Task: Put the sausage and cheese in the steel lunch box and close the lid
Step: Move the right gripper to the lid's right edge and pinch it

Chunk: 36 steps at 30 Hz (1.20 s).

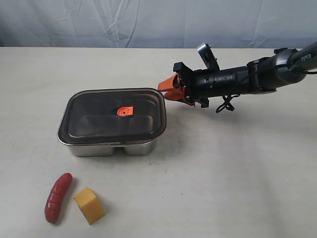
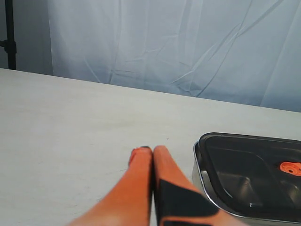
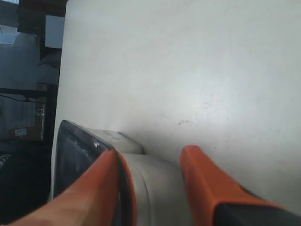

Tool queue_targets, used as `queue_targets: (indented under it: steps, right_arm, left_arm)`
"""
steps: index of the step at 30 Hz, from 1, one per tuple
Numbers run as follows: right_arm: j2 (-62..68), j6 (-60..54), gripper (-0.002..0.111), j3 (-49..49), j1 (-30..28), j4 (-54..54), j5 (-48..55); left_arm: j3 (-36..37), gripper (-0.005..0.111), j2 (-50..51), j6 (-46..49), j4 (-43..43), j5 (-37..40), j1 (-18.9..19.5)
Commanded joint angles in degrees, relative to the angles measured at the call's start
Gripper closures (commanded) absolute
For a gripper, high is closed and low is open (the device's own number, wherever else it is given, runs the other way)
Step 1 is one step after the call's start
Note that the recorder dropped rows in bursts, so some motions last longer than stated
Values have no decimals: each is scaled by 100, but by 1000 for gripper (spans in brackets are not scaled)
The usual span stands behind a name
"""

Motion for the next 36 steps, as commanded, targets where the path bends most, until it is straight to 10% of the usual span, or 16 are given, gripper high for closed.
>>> queue_targets:
  steps: [1, 22, 36]
  right_arm:
    - [-5, -5, 64, -40, -15, -16, 349]
    - [-5, 230, 64, -64, -15, -461, 840]
    - [-5, 256, 94, -64, -15, -684, 830]
  left_arm:
    - [20, 107, -29, 0, 7, -24, -16]
    - [20, 107, -29, 0, 7, -24, -16]
    - [20, 107, -29, 0, 7, -24, -16]
